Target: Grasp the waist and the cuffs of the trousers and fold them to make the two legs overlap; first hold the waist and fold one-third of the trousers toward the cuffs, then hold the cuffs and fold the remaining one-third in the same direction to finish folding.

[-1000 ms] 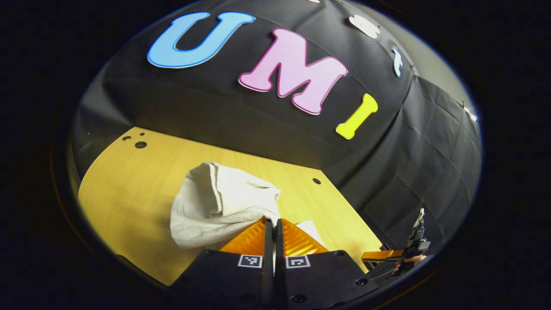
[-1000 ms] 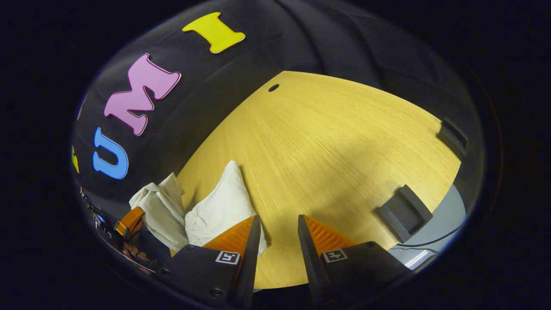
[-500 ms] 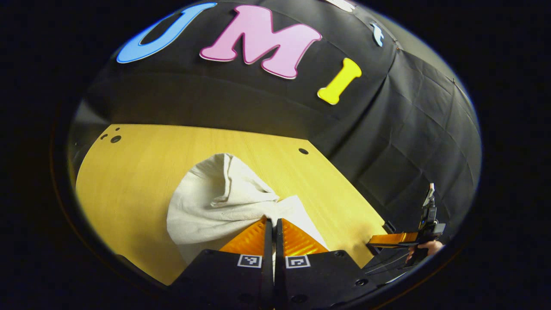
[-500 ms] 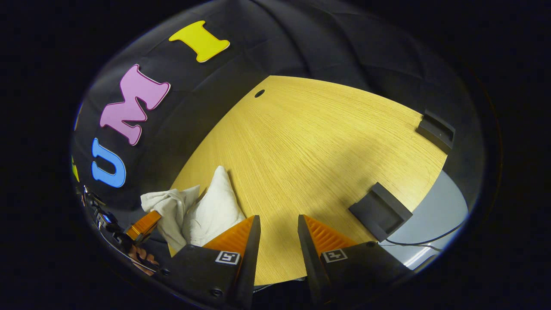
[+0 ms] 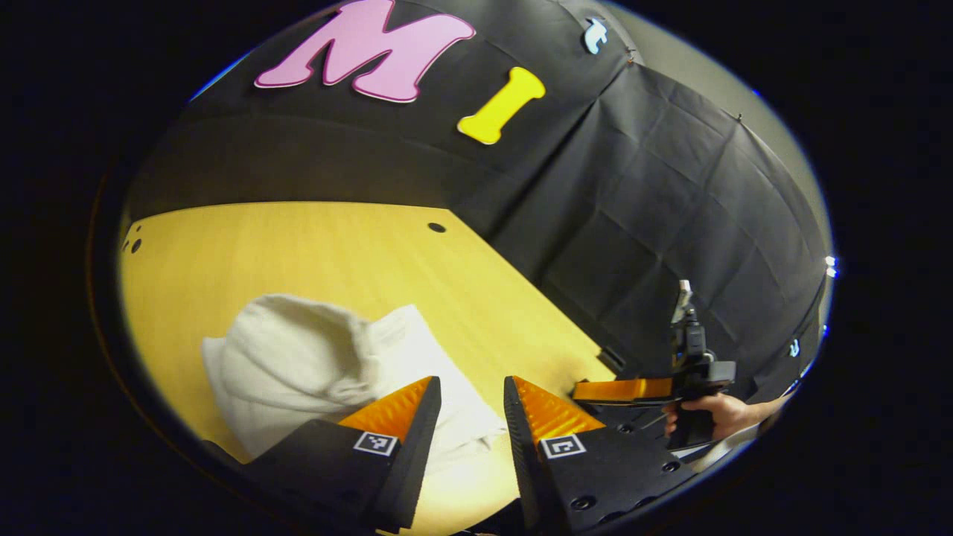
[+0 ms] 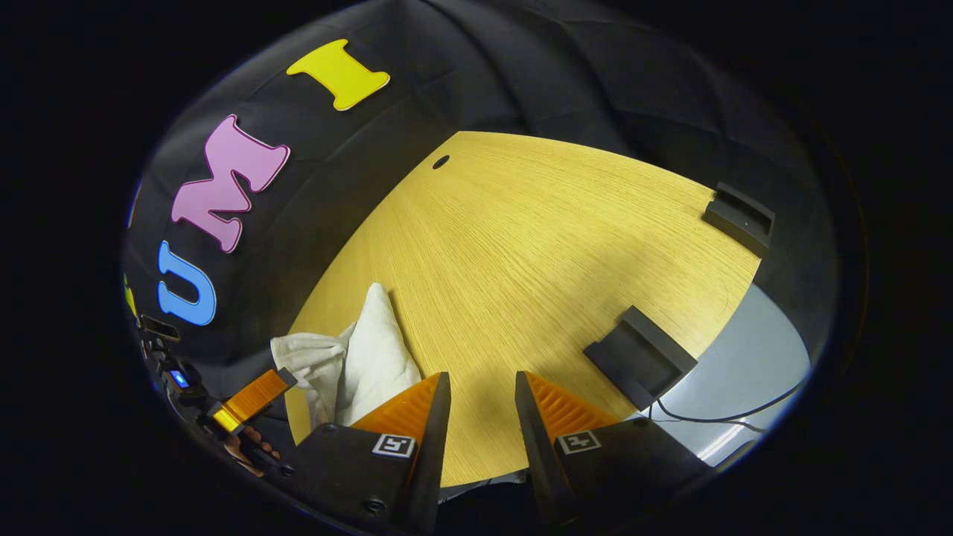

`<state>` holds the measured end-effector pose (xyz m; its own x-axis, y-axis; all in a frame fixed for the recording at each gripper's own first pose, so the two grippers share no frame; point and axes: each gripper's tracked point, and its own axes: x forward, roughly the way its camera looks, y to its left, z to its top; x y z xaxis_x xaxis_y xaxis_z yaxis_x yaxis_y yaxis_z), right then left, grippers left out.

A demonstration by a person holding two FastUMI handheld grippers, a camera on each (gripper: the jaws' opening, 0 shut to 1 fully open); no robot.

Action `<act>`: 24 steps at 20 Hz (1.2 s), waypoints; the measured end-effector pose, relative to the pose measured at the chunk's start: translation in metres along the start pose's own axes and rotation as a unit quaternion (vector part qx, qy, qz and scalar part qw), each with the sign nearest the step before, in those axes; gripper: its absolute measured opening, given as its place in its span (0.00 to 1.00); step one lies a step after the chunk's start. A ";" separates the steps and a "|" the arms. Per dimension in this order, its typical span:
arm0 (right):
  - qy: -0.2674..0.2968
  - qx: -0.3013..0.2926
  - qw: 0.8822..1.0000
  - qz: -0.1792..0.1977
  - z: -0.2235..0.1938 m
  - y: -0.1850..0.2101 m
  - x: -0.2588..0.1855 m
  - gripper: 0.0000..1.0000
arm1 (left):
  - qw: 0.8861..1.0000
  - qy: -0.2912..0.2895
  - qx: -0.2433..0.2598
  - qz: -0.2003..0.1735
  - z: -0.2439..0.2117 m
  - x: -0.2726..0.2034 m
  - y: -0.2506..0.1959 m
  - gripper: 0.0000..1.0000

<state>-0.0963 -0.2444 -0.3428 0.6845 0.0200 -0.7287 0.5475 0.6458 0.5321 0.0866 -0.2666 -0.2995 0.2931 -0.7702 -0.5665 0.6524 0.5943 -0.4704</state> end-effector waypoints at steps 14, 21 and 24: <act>-0.031 -0.092 0.981 0.171 0.010 0.174 -0.029 0.54 | 0.981 -0.117 -0.105 0.115 0.030 -0.127 0.080 0.64; -0.020 -0.107 0.972 0.207 -0.002 0.230 -0.034 0.54 | 0.958 -0.156 -0.141 0.194 0.023 -0.195 0.126 0.64; -0.011 -0.112 0.972 0.207 -0.011 0.238 -0.034 0.54 | 0.951 -0.164 -0.152 0.213 0.017 -0.212 0.137 0.64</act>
<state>0.0061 -0.0831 -0.1960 0.8353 0.2996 -0.4610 0.1052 0.7358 0.6689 0.1259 -0.0257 -0.2322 0.7209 -0.4457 -0.5307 0.2076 0.8694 -0.4483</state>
